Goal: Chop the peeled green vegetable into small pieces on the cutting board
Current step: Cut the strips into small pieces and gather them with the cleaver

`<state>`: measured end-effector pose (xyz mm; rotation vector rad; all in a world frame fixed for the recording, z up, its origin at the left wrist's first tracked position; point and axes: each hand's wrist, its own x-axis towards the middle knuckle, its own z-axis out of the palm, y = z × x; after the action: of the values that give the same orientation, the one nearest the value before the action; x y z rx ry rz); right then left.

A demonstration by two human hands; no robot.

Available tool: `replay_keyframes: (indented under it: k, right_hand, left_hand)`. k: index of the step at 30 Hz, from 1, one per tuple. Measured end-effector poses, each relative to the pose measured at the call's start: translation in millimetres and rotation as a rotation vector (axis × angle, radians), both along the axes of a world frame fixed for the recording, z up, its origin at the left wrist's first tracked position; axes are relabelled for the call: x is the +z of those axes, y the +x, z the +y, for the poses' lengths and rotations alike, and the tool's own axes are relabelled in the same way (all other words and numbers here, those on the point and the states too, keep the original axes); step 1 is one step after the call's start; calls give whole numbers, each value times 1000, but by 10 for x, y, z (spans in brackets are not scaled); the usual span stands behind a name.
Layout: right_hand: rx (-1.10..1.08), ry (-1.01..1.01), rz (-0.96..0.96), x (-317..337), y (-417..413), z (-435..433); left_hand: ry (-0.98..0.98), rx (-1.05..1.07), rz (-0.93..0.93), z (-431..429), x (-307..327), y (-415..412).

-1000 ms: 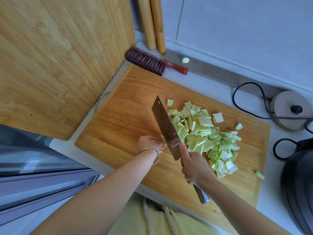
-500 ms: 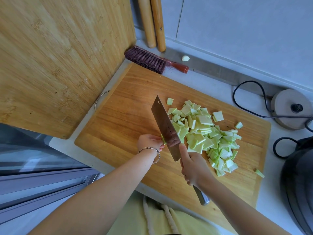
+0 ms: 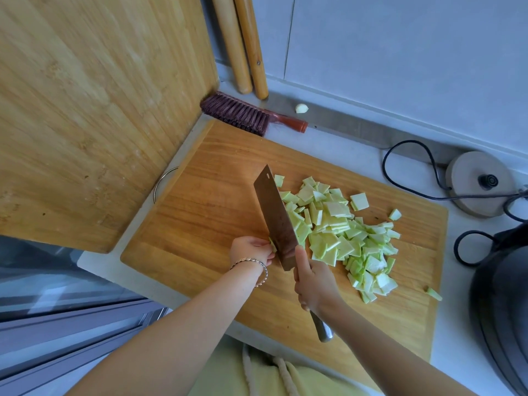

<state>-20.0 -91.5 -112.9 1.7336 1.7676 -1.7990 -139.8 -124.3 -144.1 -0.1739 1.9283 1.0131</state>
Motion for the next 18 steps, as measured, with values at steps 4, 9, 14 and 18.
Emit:
replay_keyframes:
  k: [4,9,14,18]
  right_hand:
    - [-69,-58,40,228,144,201]
    - [-18,52,-36,558,490,523]
    - [318,362,-279,673,748,723]
    - [533,475,-415,751,797,716]
  left_hand:
    - [76,-62,11,169,10,83]
    - [82,-387,364,259,154,98]
    - [571,-620,1356,201,756,1]
    - [619,-1456,1248,362,1017,82]
